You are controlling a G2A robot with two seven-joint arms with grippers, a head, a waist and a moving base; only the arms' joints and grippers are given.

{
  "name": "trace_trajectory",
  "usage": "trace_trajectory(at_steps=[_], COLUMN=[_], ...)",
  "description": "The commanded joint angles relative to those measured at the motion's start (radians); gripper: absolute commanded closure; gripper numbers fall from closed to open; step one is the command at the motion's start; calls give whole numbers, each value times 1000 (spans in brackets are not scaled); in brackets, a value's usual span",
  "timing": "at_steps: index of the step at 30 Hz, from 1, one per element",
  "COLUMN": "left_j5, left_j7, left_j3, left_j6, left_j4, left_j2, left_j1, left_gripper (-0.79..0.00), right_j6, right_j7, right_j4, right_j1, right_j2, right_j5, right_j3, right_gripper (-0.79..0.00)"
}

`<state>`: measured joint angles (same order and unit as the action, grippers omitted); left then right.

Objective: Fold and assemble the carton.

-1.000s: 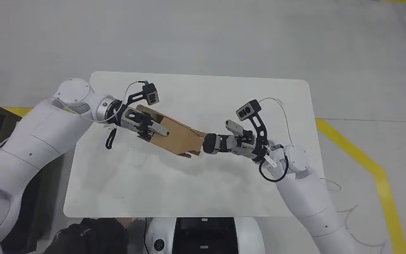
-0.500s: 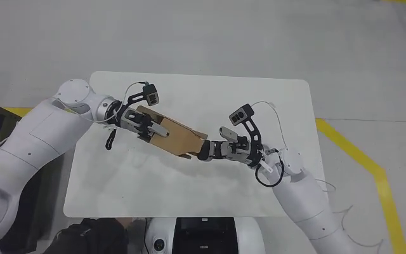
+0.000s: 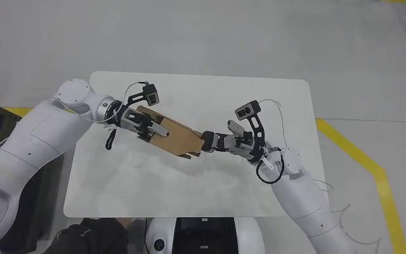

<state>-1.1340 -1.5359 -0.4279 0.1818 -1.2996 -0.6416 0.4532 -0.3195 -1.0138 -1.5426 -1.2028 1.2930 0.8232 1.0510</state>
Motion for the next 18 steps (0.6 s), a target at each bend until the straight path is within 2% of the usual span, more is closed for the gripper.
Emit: trace_trajectory(at_steps=[1,18], left_j5=[0,0], left_j7=[0,0], left_j3=[0,0], left_j6=[0,0], left_j4=[0,0], left_j2=[0,0], left_j1=[0,0], left_gripper=[0,0], right_j6=[-10,31], right_j7=[2,54], right_j4=[3,-45], right_j1=[0,-33], right_j2=[1,0], right_j5=[5,-80], right_j3=[0,-10], right_gripper=[-785,-785])
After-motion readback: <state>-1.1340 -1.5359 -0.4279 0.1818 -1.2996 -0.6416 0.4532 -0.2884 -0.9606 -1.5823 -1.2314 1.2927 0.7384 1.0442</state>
